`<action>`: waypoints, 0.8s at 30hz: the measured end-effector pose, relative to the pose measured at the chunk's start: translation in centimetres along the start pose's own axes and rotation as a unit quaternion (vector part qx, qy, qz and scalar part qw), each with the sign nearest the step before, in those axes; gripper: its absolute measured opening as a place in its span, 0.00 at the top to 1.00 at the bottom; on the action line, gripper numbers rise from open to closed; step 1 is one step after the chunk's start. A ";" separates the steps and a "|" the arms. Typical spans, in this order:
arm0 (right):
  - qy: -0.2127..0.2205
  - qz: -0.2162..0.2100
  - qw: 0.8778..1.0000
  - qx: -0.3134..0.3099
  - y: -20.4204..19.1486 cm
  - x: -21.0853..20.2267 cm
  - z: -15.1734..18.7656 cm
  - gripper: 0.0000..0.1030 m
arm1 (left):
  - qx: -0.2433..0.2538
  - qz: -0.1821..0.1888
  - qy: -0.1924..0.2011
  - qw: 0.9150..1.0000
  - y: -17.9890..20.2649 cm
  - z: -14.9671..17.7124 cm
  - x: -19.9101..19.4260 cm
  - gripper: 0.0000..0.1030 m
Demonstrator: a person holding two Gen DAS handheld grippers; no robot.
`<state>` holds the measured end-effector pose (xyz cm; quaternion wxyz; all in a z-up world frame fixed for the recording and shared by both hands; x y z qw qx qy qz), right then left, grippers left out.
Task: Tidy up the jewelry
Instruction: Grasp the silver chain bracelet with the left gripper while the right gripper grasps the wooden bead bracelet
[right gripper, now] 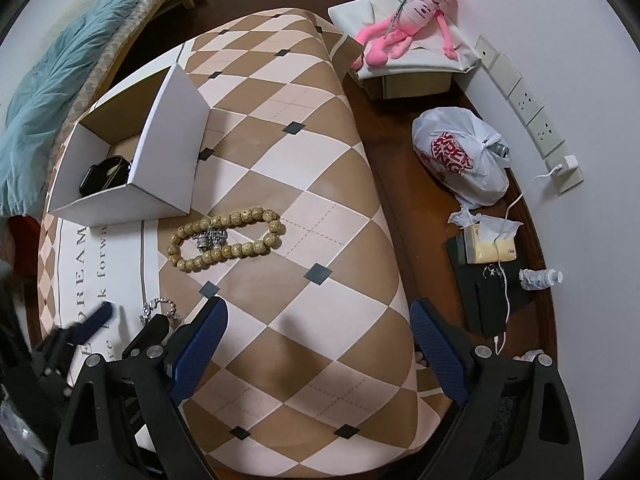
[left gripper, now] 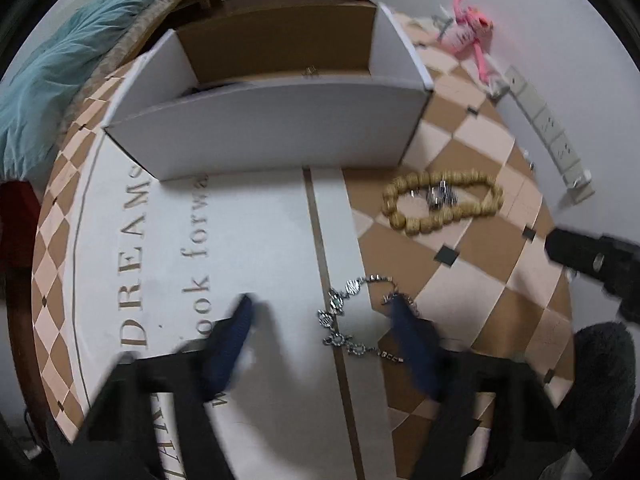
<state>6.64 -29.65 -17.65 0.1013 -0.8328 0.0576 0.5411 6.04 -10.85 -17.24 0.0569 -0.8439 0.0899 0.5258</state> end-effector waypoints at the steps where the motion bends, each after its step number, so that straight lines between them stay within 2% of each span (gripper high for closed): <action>1: 0.001 -0.002 1.000 0.002 0.1 0.2 -0.1 0.13 | 0.002 0.004 0.013 1.000 0.1 0.1 -0.2 0.66; 2: 0.001 -0.005 1.000 0.004 0.0 0.4 -0.3 0.15 | 0.006 0.007 0.020 1.000 0.2 0.0 -0.3 0.75; 3: 0.002 -0.006 1.000 0.007 0.1 0.6 -0.4 0.15 | 0.010 0.009 0.023 1.000 0.3 0.0 -0.5 0.93; 4: 0.004 -0.008 1.000 0.010 0.1 0.9 -0.6 0.16 | 0.010 0.012 0.024 1.000 0.2 0.1 -0.6 0.95; 8: 0.010 -0.026 0.999 0.024 -0.5 2.0 -1.5 0.25 | -0.008 0.021 0.024 0.999 -1.2 0.1 -0.9 0.96; 10: 0.010 -0.027 0.999 0.023 -1.1 2.8 -2.0 0.27 | -0.017 0.017 0.024 0.999 -2.2 0.1 -1.1 0.96; 13: 0.007 -0.011 1.000 0.018 -1.8 4.1 -2.6 0.28 | -0.033 0.013 0.028 0.999 -3.8 0.0 -1.5 0.96; 16: 0.007 0.011 1.000 0.003 -2.6 5.1 -2.7 0.37 | -0.046 0.010 0.035 0.998 -5.5 0.0 -2.3 0.96; 18: 0.010 0.026 0.999 -0.017 -3.4 5.0 -2.8 0.48 | -0.050 0.008 0.043 0.998 -6.0 0.0 -2.9 0.96; 19: 0.015 0.033 0.999 -0.029 -3.8 4.9 -2.8 0.63 | -0.051 0.007 0.046 0.998 -6.1 -0.1 -3.1 0.96; 20: 0.020 0.036 0.998 -0.039 -4.2 4.8 -2.7 0.86 | -0.052 0.008 0.048 0.997 -6.1 -0.3 -3.2 0.96; 21: 0.020 0.031 0.998 -0.041 -4.5 4.7 -2.6 0.91 | -0.054 0.010 0.050 0.997 -6.3 -0.3 -3.4 0.96; 24: 0.016 0.013 0.999 -0.049 -5.4 4.3 -2.3 0.91 | -0.057 0.018 0.054 0.997 -6.7 -0.4 -4.1 0.96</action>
Point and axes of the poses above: each gripper's, at about its wrist camera, not at the fingertips, and x roughly the way its jaws point, y to its right, z to its underside, the point moved 1 cm from there along x, roughly the way its jaws point, and after that the axes turned 10 degrees about y, right-handed, at the moved point
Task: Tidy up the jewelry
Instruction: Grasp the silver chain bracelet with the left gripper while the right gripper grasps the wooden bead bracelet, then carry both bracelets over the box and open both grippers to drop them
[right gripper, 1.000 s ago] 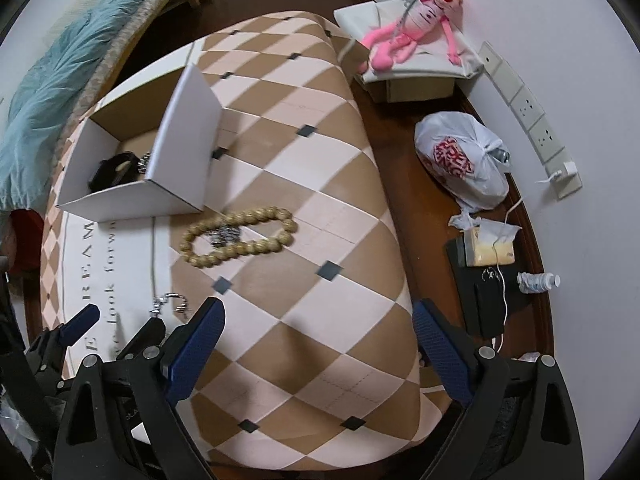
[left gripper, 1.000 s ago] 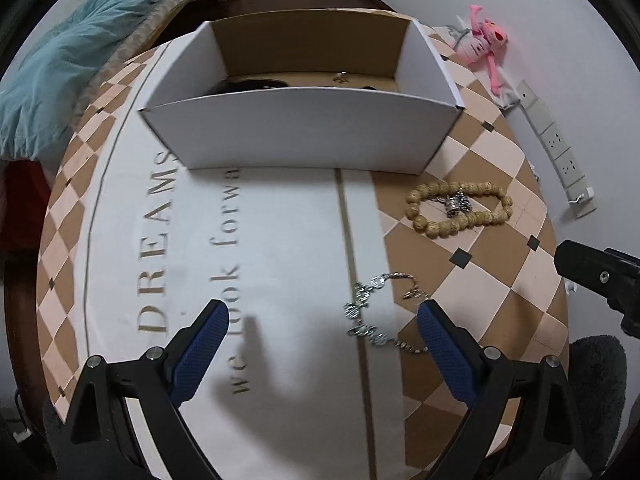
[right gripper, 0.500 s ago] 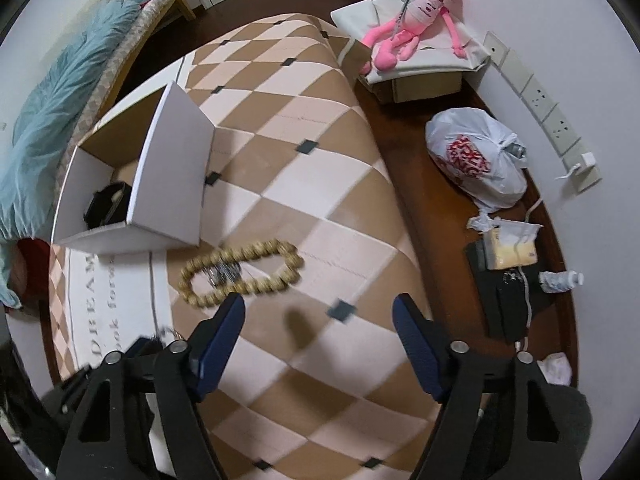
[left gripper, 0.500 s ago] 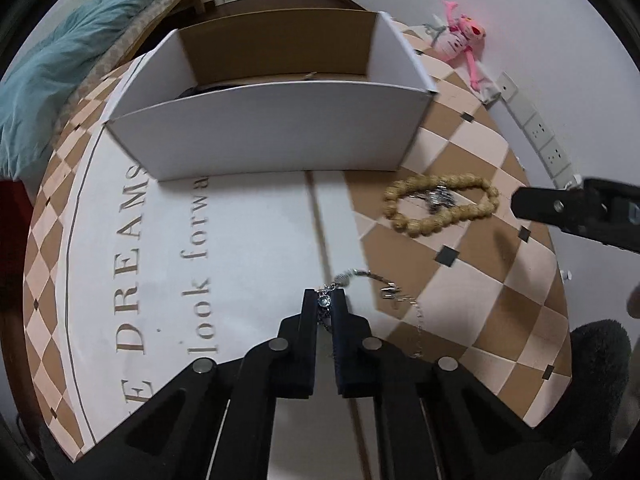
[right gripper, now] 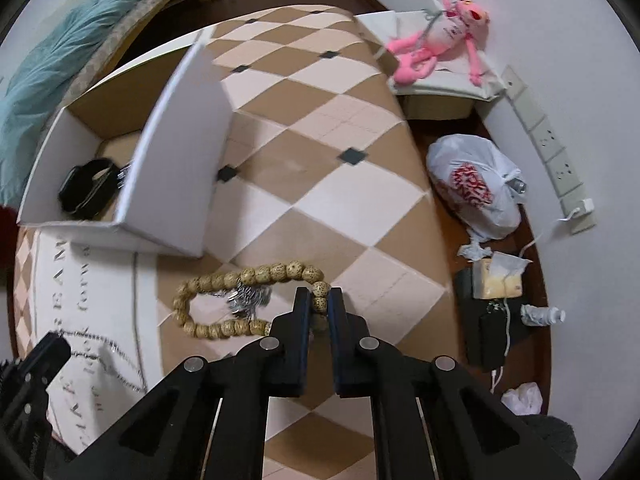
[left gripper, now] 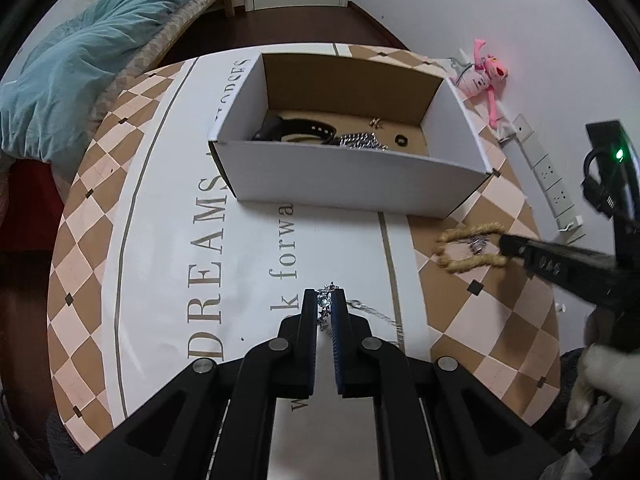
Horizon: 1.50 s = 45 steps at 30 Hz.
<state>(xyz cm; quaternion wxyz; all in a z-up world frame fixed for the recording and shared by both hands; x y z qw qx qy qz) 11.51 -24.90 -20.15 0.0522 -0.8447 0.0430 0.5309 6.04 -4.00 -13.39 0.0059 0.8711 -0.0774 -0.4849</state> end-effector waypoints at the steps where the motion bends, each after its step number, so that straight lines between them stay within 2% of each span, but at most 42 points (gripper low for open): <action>1: 0.002 -0.007 1.000 0.000 -0.2 -0.3 0.1 0.91 | -0.003 0.004 0.002 1.000 -0.1 -0.1 -0.3 0.96; 7: 0.031 -0.064 0.997 0.003 -1.5 -4.5 0.7 0.91 | -0.013 0.030 0.024 0.999 0.0 -1.9 -2.7 0.96; 12: 0.058 -0.100 0.993 0.003 -1.9 -8.1 -0.4 0.91 | -0.020 0.051 0.046 0.997 -0.1 -3.8 -5.0 0.96; 20: 0.099 -0.154 0.983 -0.005 -2.5 -14.5 -4.3 0.91 | -0.028 0.078 0.081 0.993 -0.2 -8.1 -8.5 0.96; 25: 0.119 -0.176 0.977 -0.022 -3.7 -16.9 -7.7 0.91 | -0.031 0.094 0.094 0.991 -0.5 -11.5 -9.1 0.96; 29: 0.114 -0.179 0.977 -0.036 -5.0 -16.2 -10.2 0.91 | -0.018 0.088 0.093 0.992 -0.7 -14.7 -8.2 0.96; 34: 0.079 -0.173 0.981 -0.043 -6.4 -13.0 -12.3 0.91 | -0.014 0.083 0.073 0.994 -1.2 -17.1 -5.2 0.96; 45: 0.012 -0.177 0.984 -0.028 -8.1 -6.0 -13.9 0.91 | -0.028 0.074 0.002 0.997 -2.7 -18.9 2.4 0.96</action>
Point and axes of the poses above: each gripper's, at about its wrist camera, not at the fingertips, and x roughly the way its jaws point, y to its right, z to its underside, the point moved 1 cm from there along x, roughly the way its jaws point, and after that the axes turned 10 degrees about y, right-handed, at the moved point
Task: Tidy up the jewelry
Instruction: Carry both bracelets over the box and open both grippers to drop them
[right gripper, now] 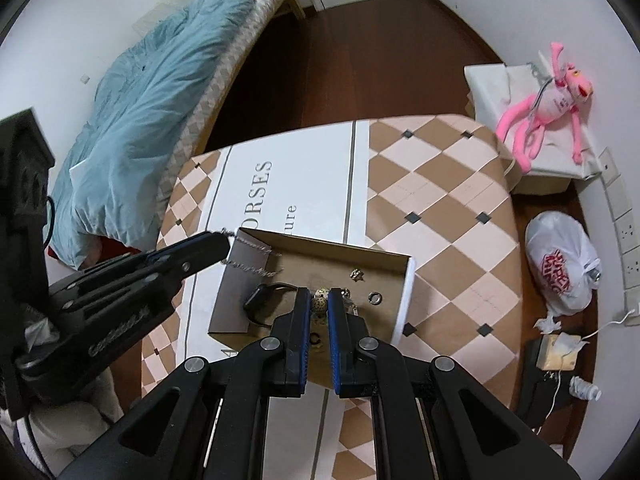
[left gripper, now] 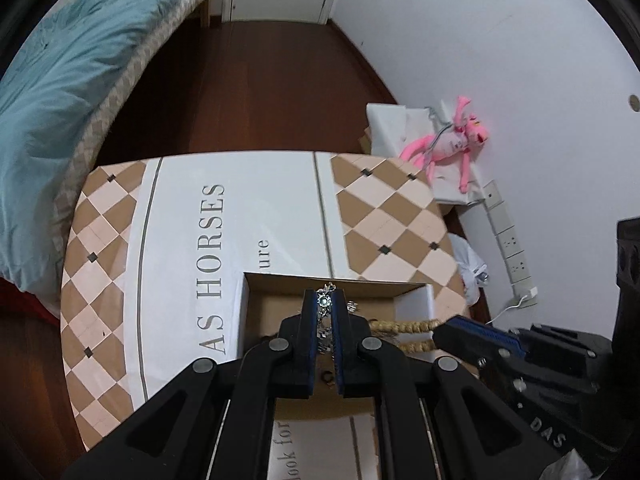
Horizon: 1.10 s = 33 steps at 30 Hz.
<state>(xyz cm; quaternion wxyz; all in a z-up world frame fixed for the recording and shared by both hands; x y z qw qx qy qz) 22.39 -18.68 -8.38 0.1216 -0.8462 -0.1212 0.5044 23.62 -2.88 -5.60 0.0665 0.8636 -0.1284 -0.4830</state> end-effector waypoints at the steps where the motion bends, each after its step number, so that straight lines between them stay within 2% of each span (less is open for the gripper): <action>1: -0.004 0.000 1.000 0.002 0.0 0.5 -0.1 0.91 | -0.002 -0.002 -0.004 1.000 -0.3 -0.2 0.5 0.96; 4: -0.010 0.001 1.000 0.004 0.0 1.3 -0.2 0.91 | -0.004 -0.005 -0.014 1.000 -0.8 -0.6 1.3 0.96; 7: -0.017 0.000 1.000 -0.001 -0.1 1.6 -0.4 0.91 | -0.002 -0.024 -0.026 0.999 -1.1 -0.9 1.8 0.94; 9: -0.040 0.002 0.999 -0.004 0.0 2.4 -0.2 0.91 | -0.002 -0.039 -0.030 0.999 -1.3 -1.1 2.0 0.92; 12: -0.073 0.028 0.997 -0.008 0.5 3.4 0.4 0.90 | 0.004 -0.067 -0.029 0.997 -1.6 -1.2 1.9 0.91; 14: -0.082 0.042 0.996 -0.017 0.7 3.4 0.9 0.90 | 0.013 -0.082 -0.024 0.996 -1.7 -1.3 1.6 0.75; 15: -0.083 0.046 0.995 -0.020 0.8 3.2 1.0 0.89 | 0.014 -0.086 -0.020 0.996 -1.8 -1.4 1.5 0.52; 16: -0.084 0.048 0.995 -0.022 0.8 2.9 1.2 0.86 | 0.014 -0.094 -0.015 0.995 -1.9 -1.3 1.1 0.27; 18: -0.082 0.048 0.995 -0.020 1.0 2.3 1.4 0.75 | 0.013 -0.096 -0.005 0.995 -2.0 -1.3 0.5 0.25; 20: -0.073 0.057 0.995 -0.024 1.0 1.5 1.6 0.56 | 0.017 -0.104 -0.003 0.994 -2.1 -1.2 0.1 0.25; 21: -0.068 0.064 0.995 -0.026 1.1 1.2 1.7 0.52 | 0.019 -0.111 -0.002 0.994 -2.1 -1.0 -0.2 0.24; 23: -0.058 0.087 0.994 -0.030 1.4 0.8 2.1 0.39 | 0.024 -0.123 0.002 0.992 -2.2 -0.4 -0.7 0.12; 24: -0.055 0.097 0.993 -0.031 1.5 0.7 2.3 0.36 | 0.028 -0.129 0.008 0.991 -2.2 0.1 -0.9 0.04; 26: -0.056 0.115 0.991 -0.030 1.9 0.9 3.1 0.13 | 0.038 -0.142 0.018 0.989 -2.0 1.2 -1.4 0.04; 28: -0.057 0.129 0.989 -0.031 2.2 1.3 3.9 0.07 | 0.042 -0.153 0.027 0.987 -2.1 2.4 -1.7 0.03; 33: -0.050 0.161 0.985 -0.036 2.7 2.3 5.8 0.06 | 0.045 -0.165 0.029 0.985 -2.1 4.9 -1.8 0.01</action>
Point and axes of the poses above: each gripper's, at about its wrist camera, not at the fingertips, and x roughly the way its jaws point, y to its right, z to its underside, the point moved 1 cm from there along x, roughly the way its jaws point, and after that the axes turned 10 degrees about y, right-handed, at the moved point
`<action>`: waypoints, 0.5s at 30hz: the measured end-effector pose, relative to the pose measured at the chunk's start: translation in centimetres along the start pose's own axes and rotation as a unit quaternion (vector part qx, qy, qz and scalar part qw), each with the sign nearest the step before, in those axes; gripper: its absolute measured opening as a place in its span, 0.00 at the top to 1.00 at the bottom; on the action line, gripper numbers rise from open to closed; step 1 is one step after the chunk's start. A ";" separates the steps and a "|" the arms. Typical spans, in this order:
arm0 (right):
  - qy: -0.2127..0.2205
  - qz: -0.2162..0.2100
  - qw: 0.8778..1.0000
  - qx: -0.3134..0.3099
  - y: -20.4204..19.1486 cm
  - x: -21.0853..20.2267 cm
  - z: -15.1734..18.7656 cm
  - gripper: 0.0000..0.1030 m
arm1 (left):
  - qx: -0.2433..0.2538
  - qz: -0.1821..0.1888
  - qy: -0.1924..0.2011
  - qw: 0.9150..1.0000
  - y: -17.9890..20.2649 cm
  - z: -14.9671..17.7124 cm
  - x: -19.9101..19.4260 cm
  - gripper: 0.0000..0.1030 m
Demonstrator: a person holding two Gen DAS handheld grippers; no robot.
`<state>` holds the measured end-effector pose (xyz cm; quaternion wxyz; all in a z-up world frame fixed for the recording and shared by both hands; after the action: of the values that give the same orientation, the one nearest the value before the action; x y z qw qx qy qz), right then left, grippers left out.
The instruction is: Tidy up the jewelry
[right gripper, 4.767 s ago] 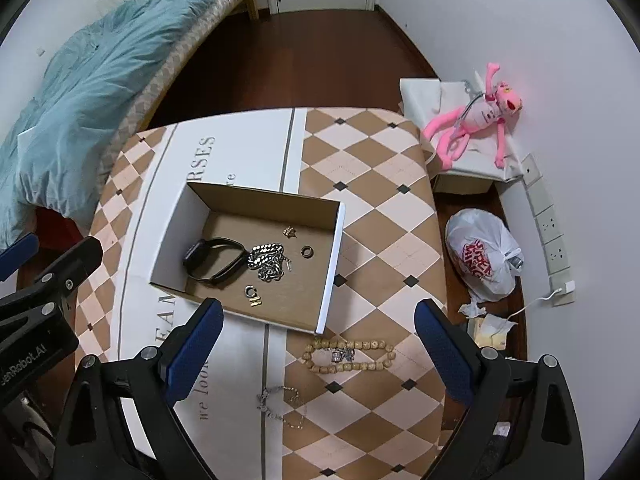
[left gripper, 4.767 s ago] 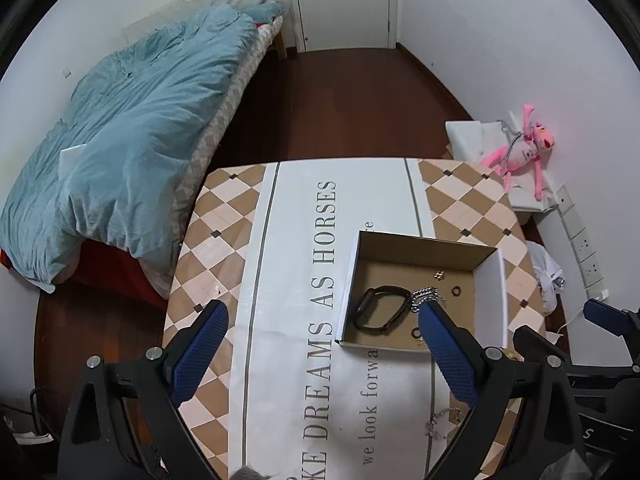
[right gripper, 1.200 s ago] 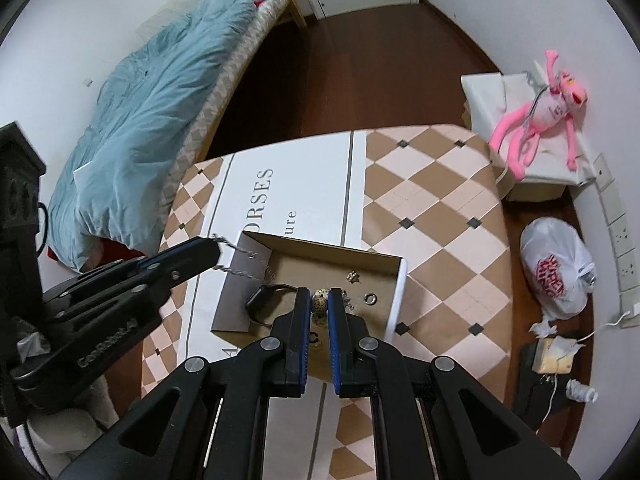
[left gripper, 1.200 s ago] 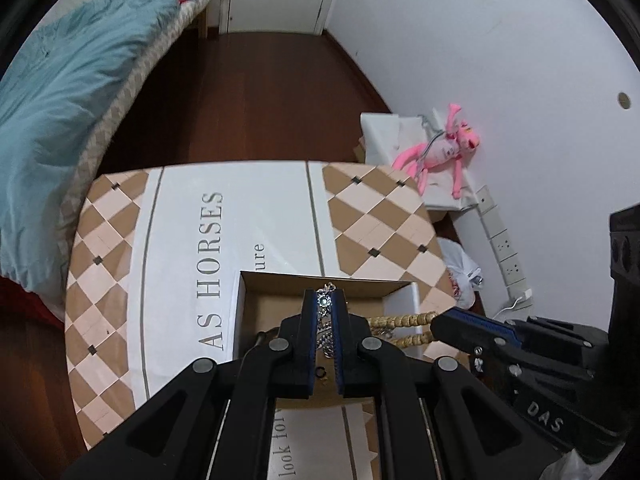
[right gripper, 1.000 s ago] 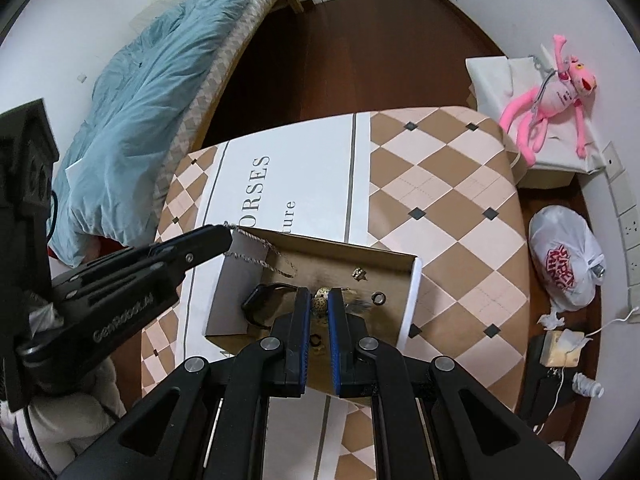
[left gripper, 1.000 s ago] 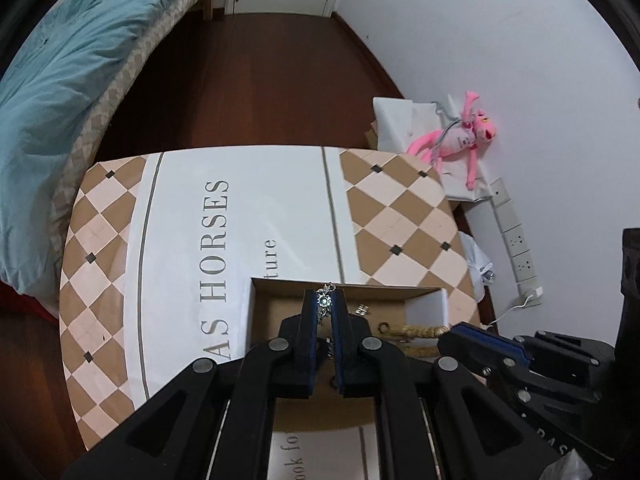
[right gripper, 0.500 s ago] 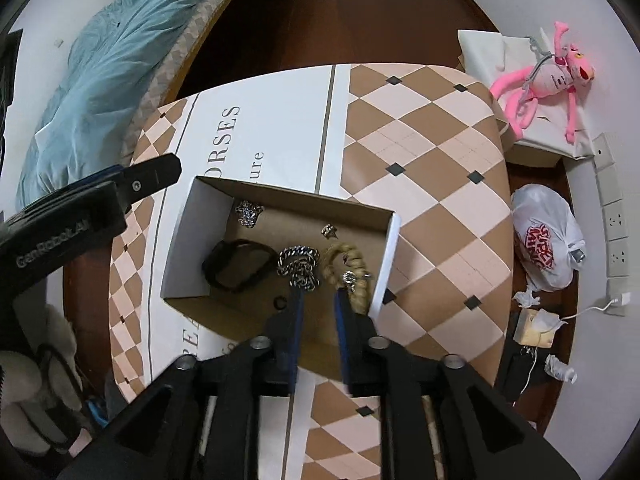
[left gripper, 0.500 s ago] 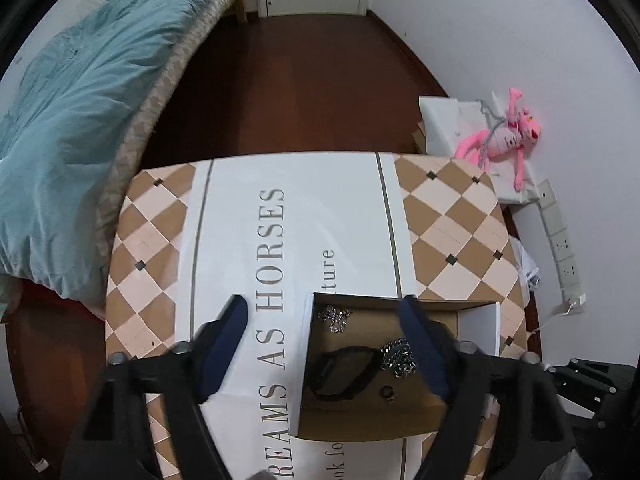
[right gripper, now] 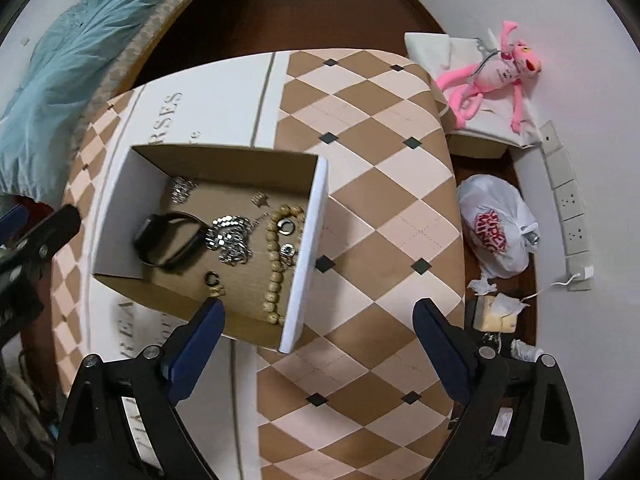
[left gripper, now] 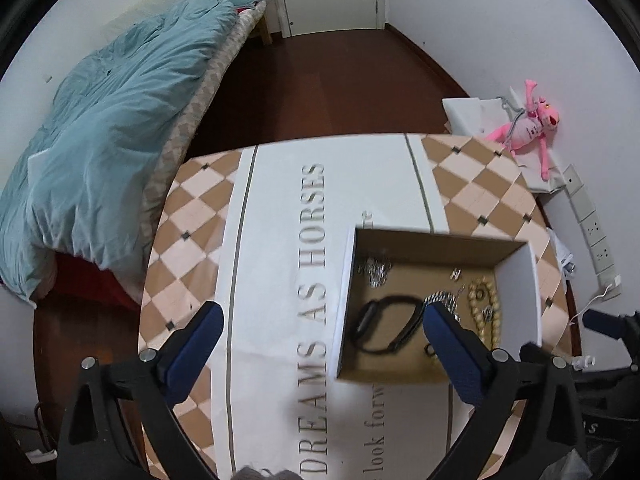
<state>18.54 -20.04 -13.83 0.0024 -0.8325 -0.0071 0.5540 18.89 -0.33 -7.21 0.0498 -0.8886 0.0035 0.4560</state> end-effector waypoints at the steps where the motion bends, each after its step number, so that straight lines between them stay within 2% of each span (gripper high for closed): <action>1: 0.005 0.005 1.000 0.000 0.0 0.1 0.3 0.05 | -0.002 -0.001 0.000 1.000 0.0 0.5 0.0 0.00; 9: 0.026 0.010 1.000 0.007 -0.2 -0.8 1.0 0.03 | -0.019 -0.011 -0.001 1.000 -0.3 2.2 -0.6 0.00; 15: 0.066 0.012 0.998 0.018 -0.1 -4.8 1.6 0.03 | -0.014 -0.008 0.023 1.000 -0.2 2.6 -4.0 0.00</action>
<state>15.26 -20.03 -10.04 0.0111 -0.8672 0.0129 0.4978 14.50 -0.01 -5.47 0.0410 -0.8993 -0.0083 0.4353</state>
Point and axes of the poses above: each gripper's, at about its wrist camera, not at the fingertips, and x roughly the way its jaws point, y to its right, z to its underside, the point moved 1 cm from there along x, roughly the way its jaws point, and after that the axes turned 10 degrees about y, right-handed, at the moved point
